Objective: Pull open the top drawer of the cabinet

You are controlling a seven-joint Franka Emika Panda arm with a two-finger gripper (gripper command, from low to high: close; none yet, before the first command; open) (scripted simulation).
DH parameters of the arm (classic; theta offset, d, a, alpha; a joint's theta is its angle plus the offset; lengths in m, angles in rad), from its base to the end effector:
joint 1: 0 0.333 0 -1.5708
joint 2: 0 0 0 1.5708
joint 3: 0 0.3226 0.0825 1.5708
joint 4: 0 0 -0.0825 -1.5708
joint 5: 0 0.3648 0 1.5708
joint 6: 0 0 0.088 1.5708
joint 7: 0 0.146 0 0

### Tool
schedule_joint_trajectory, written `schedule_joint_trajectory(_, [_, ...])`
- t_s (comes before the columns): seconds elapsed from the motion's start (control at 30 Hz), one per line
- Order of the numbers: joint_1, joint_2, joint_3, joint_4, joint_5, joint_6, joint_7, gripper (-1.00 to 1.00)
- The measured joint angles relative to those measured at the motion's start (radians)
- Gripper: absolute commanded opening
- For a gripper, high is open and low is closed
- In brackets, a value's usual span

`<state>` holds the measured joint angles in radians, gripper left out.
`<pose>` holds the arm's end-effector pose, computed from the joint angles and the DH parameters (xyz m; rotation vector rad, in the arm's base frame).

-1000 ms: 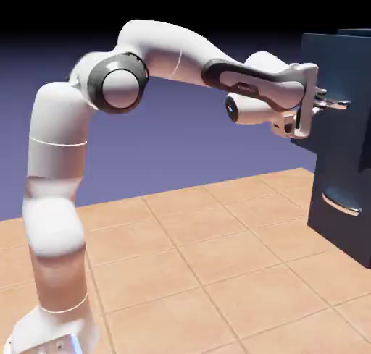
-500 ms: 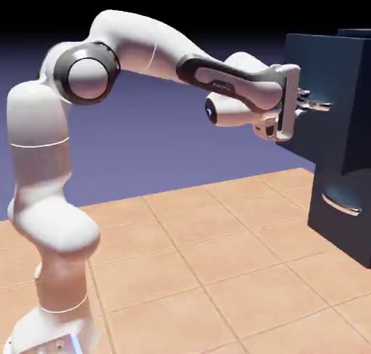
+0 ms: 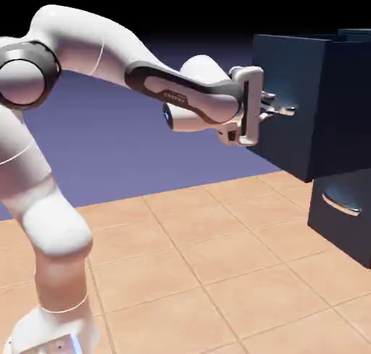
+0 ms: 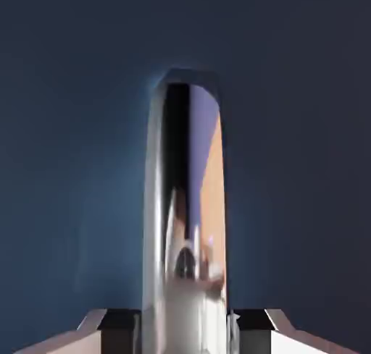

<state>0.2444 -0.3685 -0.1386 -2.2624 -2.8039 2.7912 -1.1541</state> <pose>0.4793 0.0557 0.5425 -0.6146 1.4818 -0.6133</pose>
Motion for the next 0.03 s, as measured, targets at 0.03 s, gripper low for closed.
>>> schedule_joint_trajectory(0.03, [-0.006,-0.036,0.007,-0.032,0.01,0.004,-0.011,1.0])
